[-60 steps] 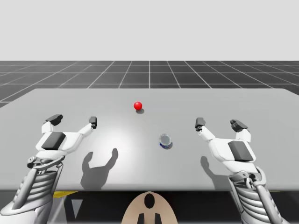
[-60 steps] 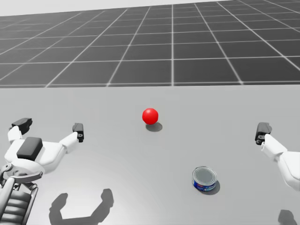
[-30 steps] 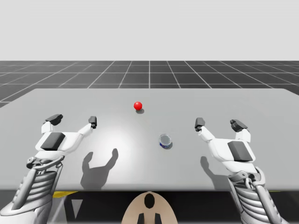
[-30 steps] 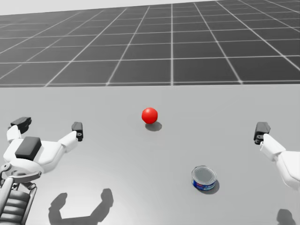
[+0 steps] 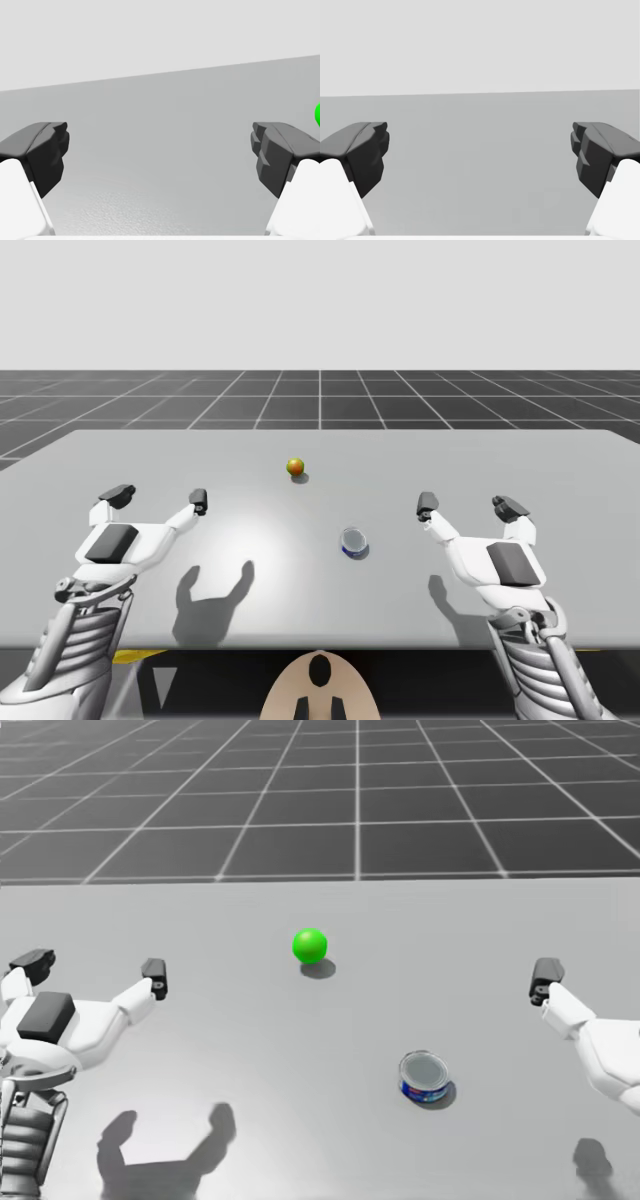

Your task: Watch the red light. When it turns green, pick up the object.

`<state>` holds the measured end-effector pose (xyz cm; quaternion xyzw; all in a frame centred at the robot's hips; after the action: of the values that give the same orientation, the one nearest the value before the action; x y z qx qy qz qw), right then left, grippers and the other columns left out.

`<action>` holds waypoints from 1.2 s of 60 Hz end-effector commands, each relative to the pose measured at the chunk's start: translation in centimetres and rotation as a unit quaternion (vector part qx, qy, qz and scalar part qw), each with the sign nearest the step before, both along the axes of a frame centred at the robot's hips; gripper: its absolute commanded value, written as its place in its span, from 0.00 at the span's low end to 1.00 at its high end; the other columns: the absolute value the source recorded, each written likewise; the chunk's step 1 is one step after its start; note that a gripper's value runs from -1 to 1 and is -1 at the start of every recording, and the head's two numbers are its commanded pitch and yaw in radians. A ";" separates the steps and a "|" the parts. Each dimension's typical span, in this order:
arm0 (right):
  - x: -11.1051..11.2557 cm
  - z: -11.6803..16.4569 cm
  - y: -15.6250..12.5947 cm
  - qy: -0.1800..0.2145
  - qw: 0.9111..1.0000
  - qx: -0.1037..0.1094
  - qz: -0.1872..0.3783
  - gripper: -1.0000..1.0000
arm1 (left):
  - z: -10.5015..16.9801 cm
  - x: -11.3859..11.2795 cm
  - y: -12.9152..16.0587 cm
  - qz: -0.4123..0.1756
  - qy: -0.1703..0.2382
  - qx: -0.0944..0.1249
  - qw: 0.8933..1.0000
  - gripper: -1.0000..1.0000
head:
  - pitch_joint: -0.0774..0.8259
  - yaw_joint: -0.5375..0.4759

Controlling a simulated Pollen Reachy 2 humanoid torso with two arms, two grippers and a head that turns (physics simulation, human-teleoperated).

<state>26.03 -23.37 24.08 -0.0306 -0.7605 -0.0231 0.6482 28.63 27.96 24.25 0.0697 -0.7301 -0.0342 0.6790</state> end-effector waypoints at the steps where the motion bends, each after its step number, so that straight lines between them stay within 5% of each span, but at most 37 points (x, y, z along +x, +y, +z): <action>1: 0.0 -0.2 0.3 0.002 1.000 0.012 -0.001 0.00 | 0.0 -0.1 0.0 -0.004 -0.001 -0.007 1.000 0.00 | 0.66 0.58; 13: 0.0 -0.4 0.5 0.003 1.000 0.009 0.001 0.00 | 0.0 -0.1 -0.1 -0.004 0.000 -0.006 1.000 0.00 | 0.79 0.50; 36: -0.3 -0.1 1.1 0.008 1.000 0.002 0.018 0.00 | -0.1 0.1 -0.4 -0.004 0.004 -0.004 1.000 0.00 | 0.87 0.41; 40: -0.8 0.4 1.6 0.024 0.998 0.036 0.055 0.00 | -0.2 0.1 -0.4 -0.003 0.006 -0.005 1.000 0.00 | 0.86 0.41; 45: -1.5 0.6 2.5 0.019 0.998 0.022 0.056 0.00 | -0.3 0.1 -0.4 -0.002 0.009 -0.008 1.000 0.00 | 0.86 0.42; 49: -2.1 0.3 3.3 0.024 0.994 -0.026 0.104 0.00 | -0.4 0.1 -0.3 0.000 0.011 -0.010 1.000 0.00 | 0.86 0.42; 51: -2.2 0.2 3.7 0.025 0.994 -0.011 0.105 0.00 | -0.4 0.1 -0.3 0.000 0.011 -0.010 1.000 0.00 | 0.86 0.42; 52: -2.3 -0.4 4.2 0.007 0.994 0.023 0.103 0.00 | -0.4 0.1 -0.3 0.000 0.012 -0.010 1.000 0.00 | 0.86 0.42; 53: -2.3 -0.5 4.5 -0.003 0.995 0.035 0.093 0.00 | -0.4 0.1 -0.3 0.000 0.012 -0.010 1.000 0.00 | 0.86 0.42; 57: -2.4 -1.7 4.7 0.024 0.988 -0.005 0.151 0.00 | -0.5 0.2 -0.2 0.000 0.013 -0.011 1.000 0.00 | 0.87 0.42; 65: -2.3 -3.8 5.9 0.069 0.976 -0.010 0.204 0.00 | -0.5 0.3 -0.1 0.000 0.013 -0.010 1.000 0.00 | 0.87 0.42; 72: -1.8 -5.8 6.9 0.120 0.961 0.013 0.248 0.00 | -0.5 0.3 -0.1 0.001 0.013 -0.010 1.000 0.00 | 0.87 0.42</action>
<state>24.06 -18.12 20.56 0.1089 -0.7029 0.1157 0.6933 28.87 27.79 23.75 0.0626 -0.7218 -0.0279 0.6887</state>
